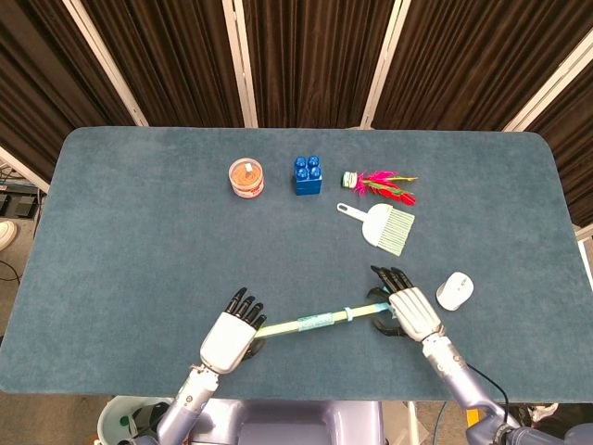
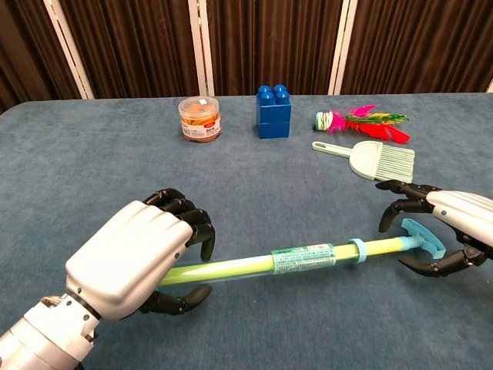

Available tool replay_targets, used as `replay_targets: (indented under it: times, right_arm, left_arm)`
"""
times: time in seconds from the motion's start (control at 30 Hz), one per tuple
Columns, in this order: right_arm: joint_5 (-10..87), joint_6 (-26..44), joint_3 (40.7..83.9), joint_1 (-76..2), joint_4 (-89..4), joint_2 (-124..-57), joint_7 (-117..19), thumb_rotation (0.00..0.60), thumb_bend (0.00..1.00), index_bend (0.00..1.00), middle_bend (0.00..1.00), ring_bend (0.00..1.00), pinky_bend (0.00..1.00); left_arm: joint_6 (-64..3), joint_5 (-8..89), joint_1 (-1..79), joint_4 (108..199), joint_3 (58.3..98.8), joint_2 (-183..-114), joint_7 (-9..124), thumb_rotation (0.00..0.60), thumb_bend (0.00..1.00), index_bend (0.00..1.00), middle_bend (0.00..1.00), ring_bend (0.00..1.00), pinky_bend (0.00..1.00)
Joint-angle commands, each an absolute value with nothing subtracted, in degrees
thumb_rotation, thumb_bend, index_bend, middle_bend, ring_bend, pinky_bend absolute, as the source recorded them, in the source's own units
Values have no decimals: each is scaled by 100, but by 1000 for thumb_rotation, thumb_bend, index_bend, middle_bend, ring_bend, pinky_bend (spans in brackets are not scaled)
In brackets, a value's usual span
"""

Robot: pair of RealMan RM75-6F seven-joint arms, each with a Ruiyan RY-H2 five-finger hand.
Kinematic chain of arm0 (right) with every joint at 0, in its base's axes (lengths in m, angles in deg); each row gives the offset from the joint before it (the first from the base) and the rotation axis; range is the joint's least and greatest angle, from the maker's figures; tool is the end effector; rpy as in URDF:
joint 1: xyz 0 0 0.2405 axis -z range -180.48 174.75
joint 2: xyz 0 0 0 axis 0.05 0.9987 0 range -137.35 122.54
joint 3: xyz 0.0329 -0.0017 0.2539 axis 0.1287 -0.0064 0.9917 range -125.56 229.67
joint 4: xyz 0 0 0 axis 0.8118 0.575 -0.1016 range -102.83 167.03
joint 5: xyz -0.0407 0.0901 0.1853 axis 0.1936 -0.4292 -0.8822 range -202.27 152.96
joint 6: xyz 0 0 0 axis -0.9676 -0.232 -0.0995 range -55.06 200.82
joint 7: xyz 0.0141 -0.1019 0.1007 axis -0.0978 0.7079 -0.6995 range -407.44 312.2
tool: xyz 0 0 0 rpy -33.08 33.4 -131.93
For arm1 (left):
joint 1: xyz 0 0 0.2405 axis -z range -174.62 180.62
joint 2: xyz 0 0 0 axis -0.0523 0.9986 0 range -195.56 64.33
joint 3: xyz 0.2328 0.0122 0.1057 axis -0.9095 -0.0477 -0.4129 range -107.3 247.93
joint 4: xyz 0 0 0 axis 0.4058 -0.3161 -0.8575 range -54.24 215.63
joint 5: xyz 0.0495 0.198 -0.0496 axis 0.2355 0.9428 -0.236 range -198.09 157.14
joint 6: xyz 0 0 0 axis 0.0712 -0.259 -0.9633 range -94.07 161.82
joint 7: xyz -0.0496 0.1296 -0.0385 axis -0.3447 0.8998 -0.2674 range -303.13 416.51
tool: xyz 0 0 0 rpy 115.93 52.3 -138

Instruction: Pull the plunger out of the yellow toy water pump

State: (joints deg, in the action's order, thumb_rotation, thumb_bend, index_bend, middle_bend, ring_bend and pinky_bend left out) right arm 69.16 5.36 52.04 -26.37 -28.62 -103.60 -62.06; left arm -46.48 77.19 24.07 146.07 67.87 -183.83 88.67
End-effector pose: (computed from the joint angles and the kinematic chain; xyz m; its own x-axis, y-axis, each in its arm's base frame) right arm -0.2683 -0.2615 -0.0345 0.2868 -0.2966 0.9109 -0.9155 -0.3648 0.1695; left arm -0.1294 0.1904 -0.1182 0.4925 -0.0903 0.8656 0.7135 -0.5276 -0.4610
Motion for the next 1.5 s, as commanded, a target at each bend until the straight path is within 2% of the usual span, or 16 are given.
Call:
replay_targets:
  times: [0.03,0.13,0.3,0.63,1.5]
  right_arm:
    - [6924,542,5195,-2674,-2802,-10408,-6278,600,399,364,13,0,24]
    - [6903,593,5183,-2705,-2696,-10464,-6359,600,412,404,15,0,25]
    - [6885,600,5160,-2723,-2498,-10551,-6447,600,431,555,43,0,40]
    - [6796,609,5162,-2738,-2134,-10674,-6566,600,457,772,130,0,68]
    - [6515,419,5381,-2729,-2281,-10214,-6390,600,459,783,140,0,75]
  left_arm:
    - [-4640,7714,2407,14598,6792,-18402,8844,600,443,680,338,235,168]
    - [-4666,7732,2400,14600,6792,-18398,8827,600,443,680,339,235,169]
    - [-4730,7747,2384,14627,6819,-18334,8806,600,443,680,340,241,168]
    - [-4760,7763,2371,14688,6843,-18260,8805,600,443,680,341,241,168]
    - [-5073,8003,2286,15085,6795,-17913,8780,600,442,682,352,251,168]
